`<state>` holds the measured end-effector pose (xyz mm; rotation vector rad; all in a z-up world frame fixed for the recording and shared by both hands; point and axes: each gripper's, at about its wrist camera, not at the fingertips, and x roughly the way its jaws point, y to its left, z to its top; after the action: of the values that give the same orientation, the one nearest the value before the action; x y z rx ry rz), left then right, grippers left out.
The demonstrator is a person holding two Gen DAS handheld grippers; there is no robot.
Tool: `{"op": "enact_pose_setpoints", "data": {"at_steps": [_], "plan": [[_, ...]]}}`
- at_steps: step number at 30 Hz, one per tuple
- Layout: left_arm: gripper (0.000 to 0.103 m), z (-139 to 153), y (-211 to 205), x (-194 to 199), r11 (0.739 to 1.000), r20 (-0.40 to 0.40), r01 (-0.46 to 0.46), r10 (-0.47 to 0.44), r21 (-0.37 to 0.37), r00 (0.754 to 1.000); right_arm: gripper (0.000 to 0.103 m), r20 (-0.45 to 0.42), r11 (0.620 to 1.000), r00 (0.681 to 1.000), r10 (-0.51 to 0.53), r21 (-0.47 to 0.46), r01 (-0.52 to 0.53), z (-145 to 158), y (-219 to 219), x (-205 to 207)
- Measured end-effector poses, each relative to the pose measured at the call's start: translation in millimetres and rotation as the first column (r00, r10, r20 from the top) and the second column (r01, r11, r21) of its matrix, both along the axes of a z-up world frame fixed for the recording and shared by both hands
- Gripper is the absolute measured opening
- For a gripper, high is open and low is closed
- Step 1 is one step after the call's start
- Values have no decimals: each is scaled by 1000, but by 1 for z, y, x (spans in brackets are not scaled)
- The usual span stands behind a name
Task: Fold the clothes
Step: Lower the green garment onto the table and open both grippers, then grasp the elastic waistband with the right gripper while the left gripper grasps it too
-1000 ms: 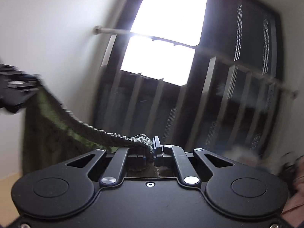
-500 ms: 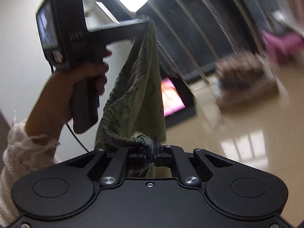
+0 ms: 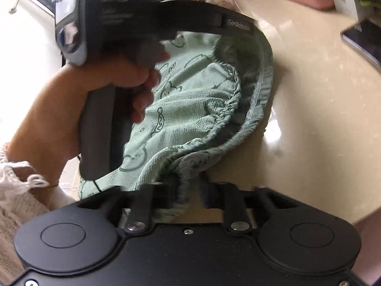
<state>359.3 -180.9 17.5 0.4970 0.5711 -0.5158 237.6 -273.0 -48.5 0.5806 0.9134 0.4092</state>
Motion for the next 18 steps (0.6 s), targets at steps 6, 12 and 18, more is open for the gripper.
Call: {"op": "enact_pose_setpoints", "data": {"at_steps": [6, 12, 18], "plan": [[103, 36, 69, -50, 984, 24, -23, 28, -175, 999, 86, 83, 999, 996, 35, -34, -32, 14, -19, -41], [103, 7, 106, -103, 988, -89, -89, 78, -128, 993, 86, 113, 993, 991, -65, -92, 76, 15, -42, -77], [101, -36, 86, -126, 980, -155, -133, 110, -147, 982, 86, 197, 948, 952, -234, -172, 268, 21, -60, -97]]}}
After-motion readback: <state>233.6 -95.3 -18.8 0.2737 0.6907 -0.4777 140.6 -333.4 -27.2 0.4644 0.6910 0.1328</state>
